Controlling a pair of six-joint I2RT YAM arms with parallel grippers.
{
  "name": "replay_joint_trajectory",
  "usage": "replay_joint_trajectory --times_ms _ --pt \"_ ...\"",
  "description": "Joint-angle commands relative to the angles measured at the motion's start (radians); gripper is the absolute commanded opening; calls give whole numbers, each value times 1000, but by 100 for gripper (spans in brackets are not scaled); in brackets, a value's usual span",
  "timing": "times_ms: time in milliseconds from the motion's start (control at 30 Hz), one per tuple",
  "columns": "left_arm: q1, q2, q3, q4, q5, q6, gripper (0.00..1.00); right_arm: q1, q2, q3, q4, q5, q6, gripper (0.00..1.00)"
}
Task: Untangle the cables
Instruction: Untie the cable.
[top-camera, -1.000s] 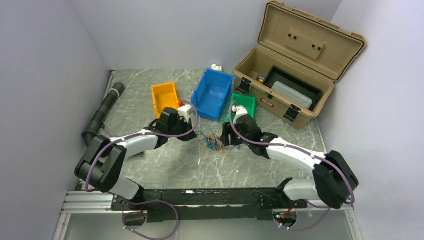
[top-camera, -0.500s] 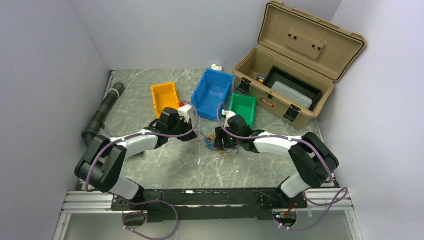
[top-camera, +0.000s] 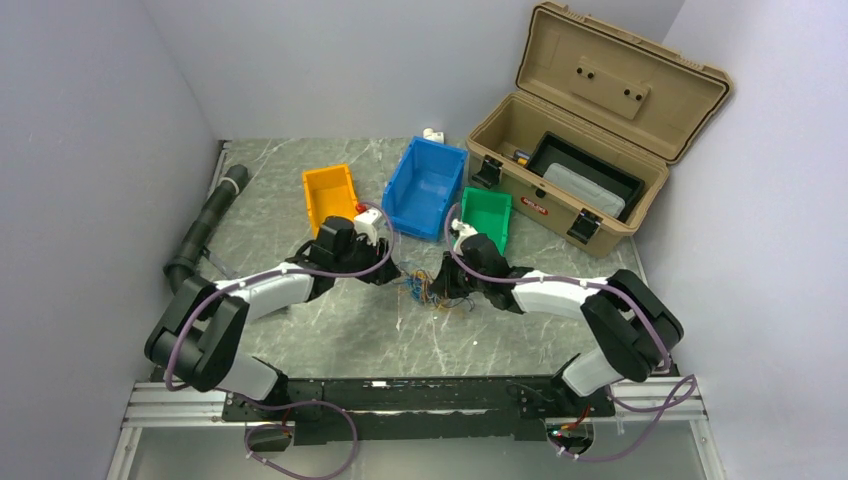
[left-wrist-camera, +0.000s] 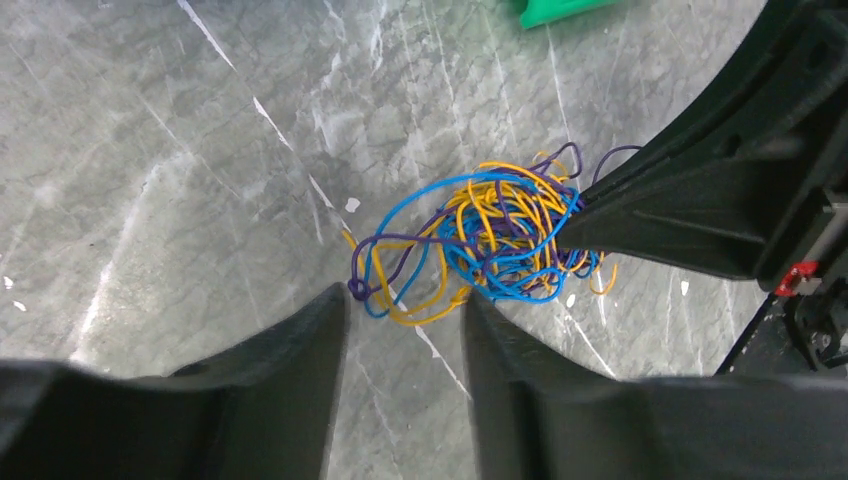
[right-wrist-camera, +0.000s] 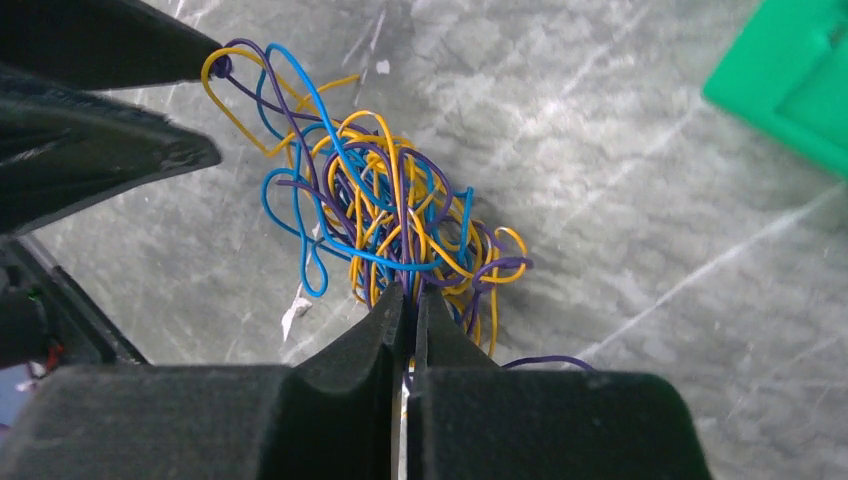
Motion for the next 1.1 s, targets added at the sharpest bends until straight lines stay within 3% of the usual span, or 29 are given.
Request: replay_joint_trajectory --times_ms 0,67,133,300,500,700,1067 --pt "-5 -85 -45 84 24 -31 60 -1 -73 -73 136 55 171 0" --pt "-4 -115 -71 108 19 -45 76 -1 -99 -99 152 87 215 0" --pt "-4 -147 -96 133 20 -59 83 -1 -133 -127 165 124 260 0" --pt "-4 -170 -128 199 73 -89 82 -1 -248 -208 218 226 395 0" --pt "-2 -103 -145 382 251 -169 82 -1 -336 -204 220 257 446 0" --pt "-1 -104 -184 531 328 -225 82 -1 -324 -217 322 194 482 0" --pt "0 -42 -152 530 359 -242 77 54 -247 -182 427 126 436 0"
